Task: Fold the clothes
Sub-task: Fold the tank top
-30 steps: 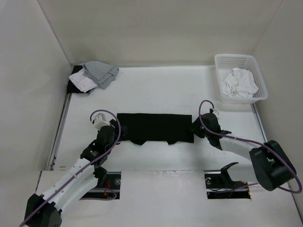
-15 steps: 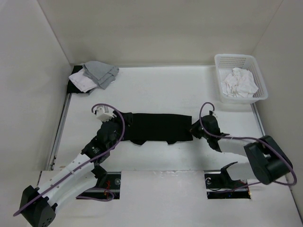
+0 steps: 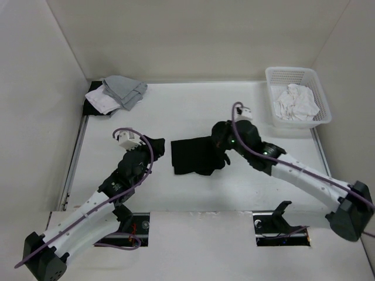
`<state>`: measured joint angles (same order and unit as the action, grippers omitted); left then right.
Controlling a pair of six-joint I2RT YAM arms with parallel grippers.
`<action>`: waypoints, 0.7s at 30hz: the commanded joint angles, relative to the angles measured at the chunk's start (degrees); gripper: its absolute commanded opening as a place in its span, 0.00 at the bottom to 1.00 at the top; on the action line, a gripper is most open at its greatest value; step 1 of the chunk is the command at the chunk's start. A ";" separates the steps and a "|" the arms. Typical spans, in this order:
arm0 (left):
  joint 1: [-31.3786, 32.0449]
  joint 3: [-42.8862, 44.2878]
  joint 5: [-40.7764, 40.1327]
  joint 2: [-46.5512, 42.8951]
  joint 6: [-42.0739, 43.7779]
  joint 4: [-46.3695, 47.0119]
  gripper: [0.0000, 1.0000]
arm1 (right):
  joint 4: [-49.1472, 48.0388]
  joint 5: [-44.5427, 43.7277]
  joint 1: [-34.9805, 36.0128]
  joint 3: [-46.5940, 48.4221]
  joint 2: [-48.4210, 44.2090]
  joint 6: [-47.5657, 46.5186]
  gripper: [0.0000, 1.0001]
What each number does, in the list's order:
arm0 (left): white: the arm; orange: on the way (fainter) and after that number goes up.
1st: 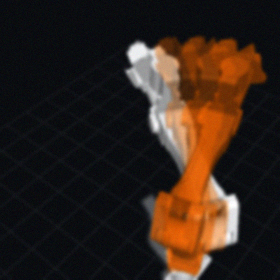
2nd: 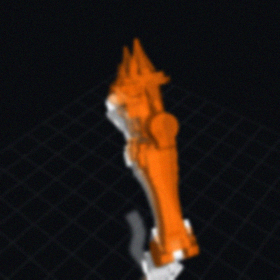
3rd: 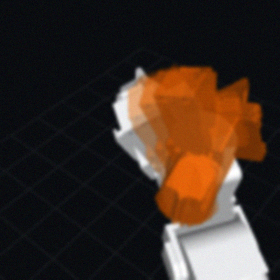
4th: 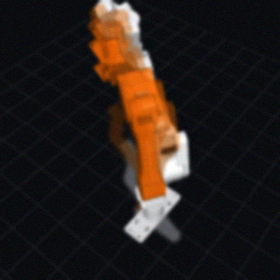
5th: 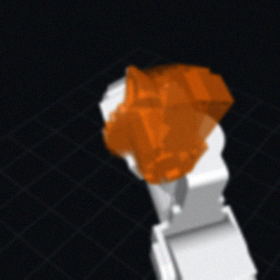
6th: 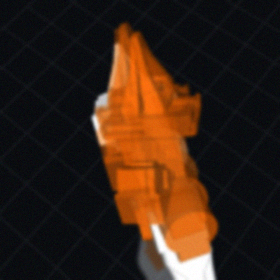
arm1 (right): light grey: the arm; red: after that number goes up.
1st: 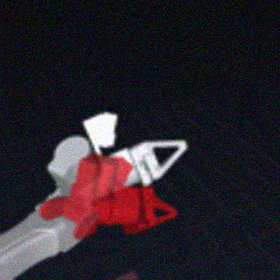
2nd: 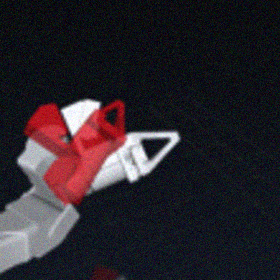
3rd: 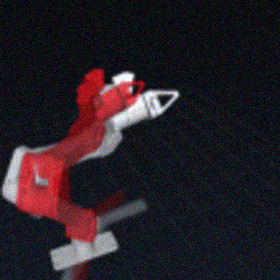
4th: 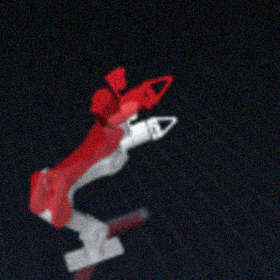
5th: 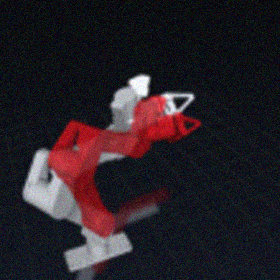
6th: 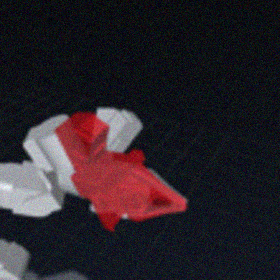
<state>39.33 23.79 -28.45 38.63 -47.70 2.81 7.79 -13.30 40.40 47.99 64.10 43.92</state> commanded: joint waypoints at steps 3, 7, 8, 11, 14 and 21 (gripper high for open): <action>-2.81 4.16 -0.56 -6.71 2.17 -2.63 0.50 | 7.67 -5.94 11.83 13.51 17.87 -2.26 0.03; -5.44 3.54 0.32 -11.20 2.44 -5.61 0.51 | 8.38 -6.13 18.07 23.62 32.82 -0.77 0.17; -6.15 3.54 0.50 -12.17 2.44 -6.49 0.51 | 8.12 -5.60 19.74 25.91 35.46 -0.42 0.18; -7.91 3.54 0.67 -14.46 3.40 -8.08 0.51 | 8.73 -4.46 24.40 32.42 39.79 -0.94 0.39; -9.32 3.72 0.76 -14.82 3.84 -8.70 0.51 | 7.85 -4.19 26.35 32.88 37.35 -2.17 0.46; -10.11 3.89 1.38 -9.29 3.85 -8.69 0.53 | 1.81 -7.17 24.77 16.83 18.91 -3.84 0.56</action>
<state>29.63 25.28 -27.81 26.83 -45.10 -5.89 14.22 -17.12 66.85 70.43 92.42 41.36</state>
